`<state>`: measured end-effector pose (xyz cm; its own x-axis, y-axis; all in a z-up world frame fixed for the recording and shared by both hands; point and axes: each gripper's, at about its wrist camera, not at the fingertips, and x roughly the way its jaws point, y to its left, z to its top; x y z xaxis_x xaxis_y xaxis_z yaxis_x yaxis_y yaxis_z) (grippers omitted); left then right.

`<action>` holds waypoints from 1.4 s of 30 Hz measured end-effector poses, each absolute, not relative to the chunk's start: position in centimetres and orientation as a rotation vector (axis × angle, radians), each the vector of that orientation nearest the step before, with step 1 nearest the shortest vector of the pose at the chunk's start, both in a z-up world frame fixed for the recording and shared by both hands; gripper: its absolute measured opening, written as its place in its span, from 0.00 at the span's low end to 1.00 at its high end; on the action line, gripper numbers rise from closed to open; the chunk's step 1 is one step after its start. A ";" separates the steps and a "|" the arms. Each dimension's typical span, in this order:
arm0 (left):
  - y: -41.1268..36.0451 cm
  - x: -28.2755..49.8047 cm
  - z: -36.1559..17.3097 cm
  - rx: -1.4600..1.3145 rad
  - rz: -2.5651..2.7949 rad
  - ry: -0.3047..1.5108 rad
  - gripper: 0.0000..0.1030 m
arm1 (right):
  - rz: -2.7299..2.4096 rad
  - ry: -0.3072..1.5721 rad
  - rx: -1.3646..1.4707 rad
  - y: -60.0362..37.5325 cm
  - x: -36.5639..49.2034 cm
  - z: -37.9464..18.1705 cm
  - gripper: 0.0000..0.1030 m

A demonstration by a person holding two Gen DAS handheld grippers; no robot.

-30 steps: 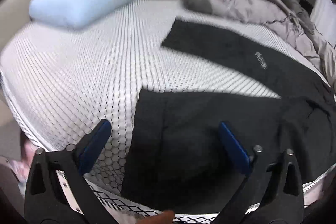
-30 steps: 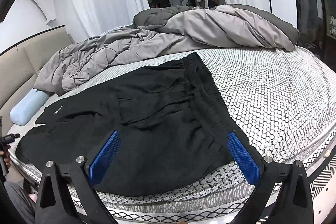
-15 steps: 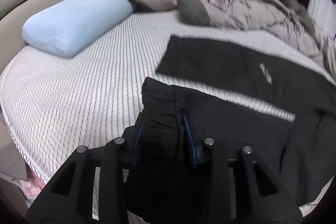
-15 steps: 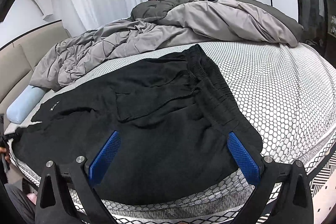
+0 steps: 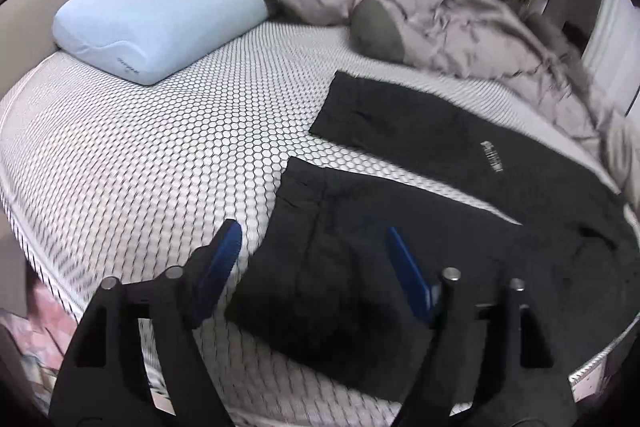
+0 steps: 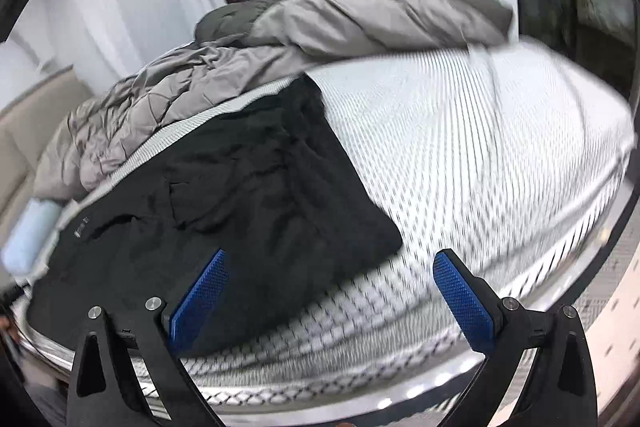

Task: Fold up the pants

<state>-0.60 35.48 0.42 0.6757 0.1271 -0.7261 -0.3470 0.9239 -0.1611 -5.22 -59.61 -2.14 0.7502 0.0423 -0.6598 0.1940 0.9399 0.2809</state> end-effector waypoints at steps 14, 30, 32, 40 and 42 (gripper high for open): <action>34.4 -7.3 -0.4 -0.430 0.261 0.762 0.72 | 0.023 0.722 0.590 -60.9 0.1 -4.8 0.51; 33.5 -7.7 -4.6 -0.651 0.165 0.777 0.43 | -0.050 0.721 0.567 -61.6 -1.6 -4.4 0.52; 33.5 -7.0 -4.6 -0.650 0.175 0.751 0.32 | -0.042 0.718 0.565 -61.6 -1.9 -4.1 0.52; 33.6 -7.2 -3.7 -0.575 0.205 0.654 0.02 | -0.049 0.690 0.486 -60.5 -2.2 -3.6 0.29; 33.8 -6.9 -4.1 -0.564 0.217 0.689 0.02 | -0.100 0.670 0.377 -60.0 -2.7 -3.4 0.28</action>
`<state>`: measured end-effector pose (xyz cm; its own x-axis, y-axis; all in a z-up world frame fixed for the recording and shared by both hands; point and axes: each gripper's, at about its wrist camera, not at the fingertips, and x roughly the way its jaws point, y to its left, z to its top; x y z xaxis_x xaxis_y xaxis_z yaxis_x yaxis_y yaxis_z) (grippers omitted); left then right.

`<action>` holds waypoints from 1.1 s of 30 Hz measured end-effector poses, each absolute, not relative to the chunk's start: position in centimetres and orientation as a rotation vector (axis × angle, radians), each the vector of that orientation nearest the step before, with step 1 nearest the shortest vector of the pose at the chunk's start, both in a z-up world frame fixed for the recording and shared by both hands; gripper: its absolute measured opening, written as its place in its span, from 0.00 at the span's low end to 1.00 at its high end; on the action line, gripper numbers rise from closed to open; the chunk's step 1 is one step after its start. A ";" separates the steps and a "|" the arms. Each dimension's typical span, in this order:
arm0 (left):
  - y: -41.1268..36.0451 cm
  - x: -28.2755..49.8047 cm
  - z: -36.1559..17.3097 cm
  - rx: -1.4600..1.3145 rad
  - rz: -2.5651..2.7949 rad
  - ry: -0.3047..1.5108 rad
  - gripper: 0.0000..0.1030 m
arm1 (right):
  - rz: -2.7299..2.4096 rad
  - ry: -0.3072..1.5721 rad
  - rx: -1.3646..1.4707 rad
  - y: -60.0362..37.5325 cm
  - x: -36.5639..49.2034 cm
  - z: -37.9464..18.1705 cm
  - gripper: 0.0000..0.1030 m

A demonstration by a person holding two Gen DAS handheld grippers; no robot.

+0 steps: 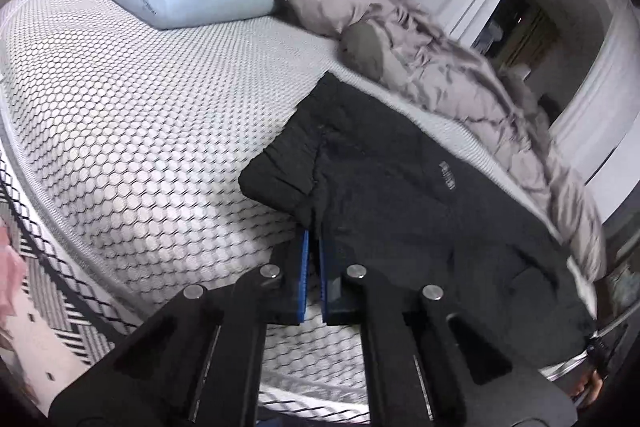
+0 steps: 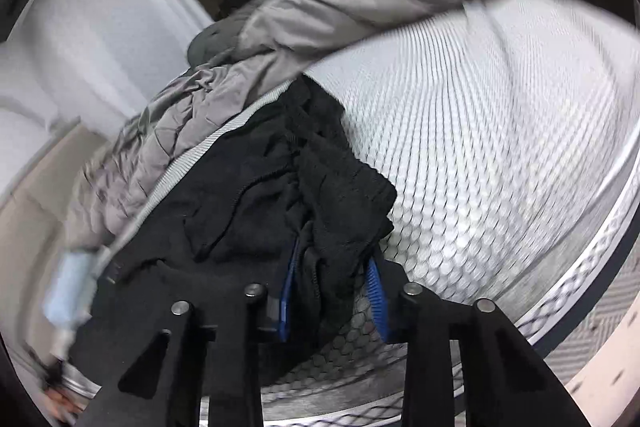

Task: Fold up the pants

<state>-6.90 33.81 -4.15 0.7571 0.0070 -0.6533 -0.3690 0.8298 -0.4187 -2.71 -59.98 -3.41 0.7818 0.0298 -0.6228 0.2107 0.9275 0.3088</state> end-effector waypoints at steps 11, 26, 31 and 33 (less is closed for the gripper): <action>34.1 -7.6 -2.3 -0.500 0.220 0.752 0.54 | -0.162 0.620 0.365 -61.1 -5.5 0.5 0.94; 31.5 6.3 3.6 -0.414 0.132 0.752 0.99 | 0.095 0.801 0.285 -59.1 12.3 3.5 1.00; 32.5 13.5 2.0 -0.426 0.116 0.795 0.99 | 0.173 0.867 0.346 -58.6 21.7 1.9 0.98; 33.1 16.3 1.2 -0.415 0.134 0.817 0.99 | 0.136 0.893 0.317 -58.5 25.6 1.3 0.98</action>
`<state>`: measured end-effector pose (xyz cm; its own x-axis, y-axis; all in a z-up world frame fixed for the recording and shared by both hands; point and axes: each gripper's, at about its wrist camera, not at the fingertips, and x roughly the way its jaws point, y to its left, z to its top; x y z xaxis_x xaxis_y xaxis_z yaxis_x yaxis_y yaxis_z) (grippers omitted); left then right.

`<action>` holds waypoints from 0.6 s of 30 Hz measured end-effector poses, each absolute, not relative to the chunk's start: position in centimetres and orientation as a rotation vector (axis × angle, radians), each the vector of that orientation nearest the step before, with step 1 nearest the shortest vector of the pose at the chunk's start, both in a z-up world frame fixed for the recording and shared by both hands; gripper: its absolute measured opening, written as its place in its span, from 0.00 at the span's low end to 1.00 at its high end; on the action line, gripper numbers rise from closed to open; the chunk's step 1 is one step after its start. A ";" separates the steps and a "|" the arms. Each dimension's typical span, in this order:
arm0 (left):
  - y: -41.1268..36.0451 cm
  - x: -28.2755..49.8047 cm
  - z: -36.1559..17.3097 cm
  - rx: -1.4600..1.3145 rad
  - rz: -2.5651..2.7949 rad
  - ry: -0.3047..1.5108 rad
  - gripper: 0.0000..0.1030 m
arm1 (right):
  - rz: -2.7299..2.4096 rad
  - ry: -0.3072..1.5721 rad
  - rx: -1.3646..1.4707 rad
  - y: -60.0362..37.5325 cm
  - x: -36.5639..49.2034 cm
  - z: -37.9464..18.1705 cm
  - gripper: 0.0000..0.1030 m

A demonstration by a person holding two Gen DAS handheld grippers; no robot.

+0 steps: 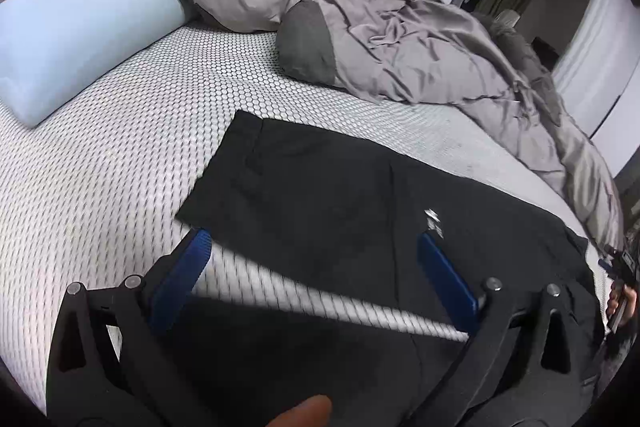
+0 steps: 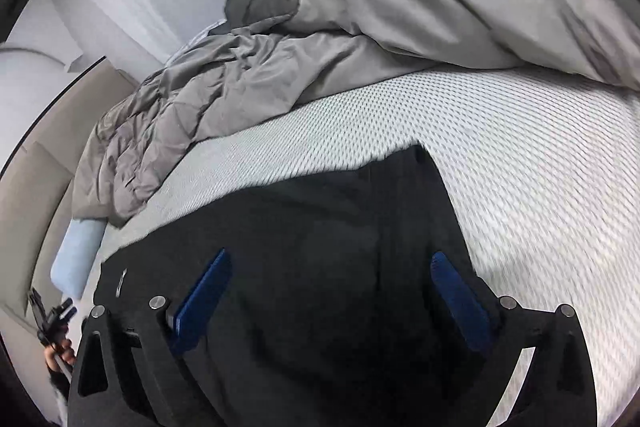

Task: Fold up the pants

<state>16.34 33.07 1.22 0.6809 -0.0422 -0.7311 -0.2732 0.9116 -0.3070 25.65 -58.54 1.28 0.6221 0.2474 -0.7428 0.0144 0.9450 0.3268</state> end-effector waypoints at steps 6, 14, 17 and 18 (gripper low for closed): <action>35.6 20.4 -2.4 -0.376 0.200 0.910 0.99 | 0.050 1.110 0.169 -57.9 34.1 -3.5 0.66; 39.6 21.4 -4.7 -0.447 0.257 0.938 0.99 | -0.129 0.959 0.060 -58.0 36.5 -1.2 0.35; 39.2 20.8 -4.6 -0.448 0.250 0.934 0.99 | -0.245 1.019 -0.008 -57.4 38.0 -2.7 0.64; 38.9 19.9 -4.2 -0.440 0.236 0.922 0.99 | -0.236 1.029 -0.003 -57.1 37.7 -2.6 0.64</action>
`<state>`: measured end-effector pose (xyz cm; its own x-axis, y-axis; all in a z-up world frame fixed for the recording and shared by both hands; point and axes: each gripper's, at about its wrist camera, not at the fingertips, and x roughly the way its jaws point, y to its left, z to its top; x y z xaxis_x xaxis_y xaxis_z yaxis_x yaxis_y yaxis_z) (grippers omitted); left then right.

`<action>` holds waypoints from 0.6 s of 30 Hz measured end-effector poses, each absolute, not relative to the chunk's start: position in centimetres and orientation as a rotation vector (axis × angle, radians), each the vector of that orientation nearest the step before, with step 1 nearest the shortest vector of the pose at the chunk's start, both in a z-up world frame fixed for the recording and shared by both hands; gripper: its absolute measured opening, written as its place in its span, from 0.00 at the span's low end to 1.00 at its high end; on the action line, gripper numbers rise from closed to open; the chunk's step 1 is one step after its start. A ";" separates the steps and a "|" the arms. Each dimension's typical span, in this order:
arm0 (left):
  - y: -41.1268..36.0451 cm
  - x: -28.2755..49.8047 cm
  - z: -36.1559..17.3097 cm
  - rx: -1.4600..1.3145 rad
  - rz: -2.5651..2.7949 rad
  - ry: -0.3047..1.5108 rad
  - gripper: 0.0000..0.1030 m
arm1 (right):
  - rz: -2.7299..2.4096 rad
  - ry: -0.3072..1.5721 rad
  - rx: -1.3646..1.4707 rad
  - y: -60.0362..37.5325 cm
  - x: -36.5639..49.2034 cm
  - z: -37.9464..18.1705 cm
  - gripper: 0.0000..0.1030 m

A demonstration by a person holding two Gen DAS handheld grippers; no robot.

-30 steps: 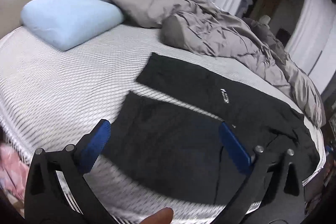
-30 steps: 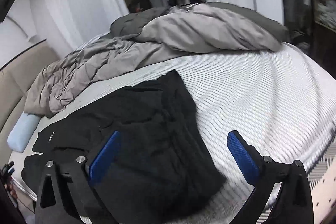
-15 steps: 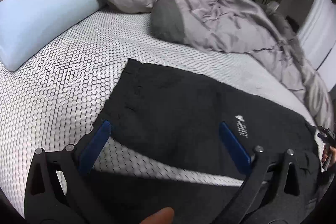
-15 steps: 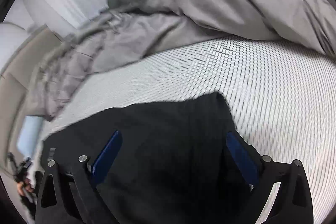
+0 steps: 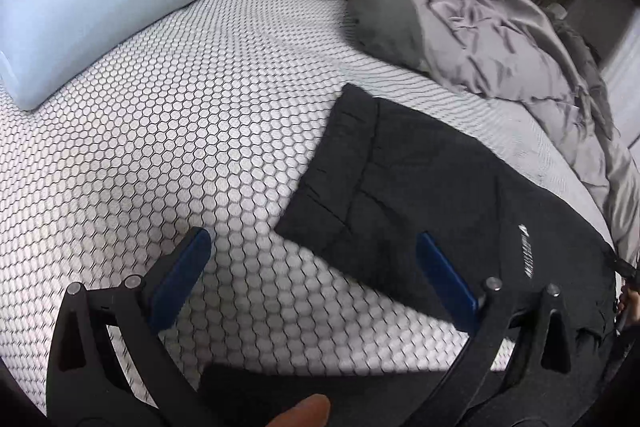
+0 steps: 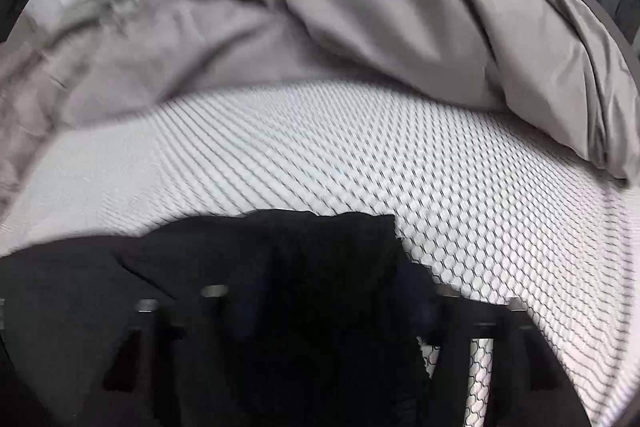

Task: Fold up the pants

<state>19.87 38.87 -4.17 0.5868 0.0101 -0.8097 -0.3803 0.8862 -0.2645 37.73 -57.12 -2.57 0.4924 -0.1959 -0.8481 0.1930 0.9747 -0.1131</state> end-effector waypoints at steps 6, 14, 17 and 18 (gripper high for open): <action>36.8 13.8 0.0 -0.398 0.211 0.825 0.99 | -0.089 0.859 0.127 -57.3 28.7 4.4 0.86; 34.6 3.1 1.5 -0.449 0.189 0.778 0.99 | -0.054 0.704 0.226 -57.5 8.7 6.2 0.99; 34.3 -0.8 0.5 -0.475 0.161 0.800 0.99 | -0.073 0.667 0.345 -58.7 1.4 3.8 0.99; 34.4 -2.0 0.0 -0.491 0.161 0.794 0.99 | -0.085 0.673 0.395 -59.3 0.0 2.6 0.99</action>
<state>-2.03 34.42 -0.02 0.6955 -0.0429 -0.7173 -0.3190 0.8760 -0.3617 0.00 -59.35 2.58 0.7813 0.0493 -0.6221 0.2030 0.9226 0.3281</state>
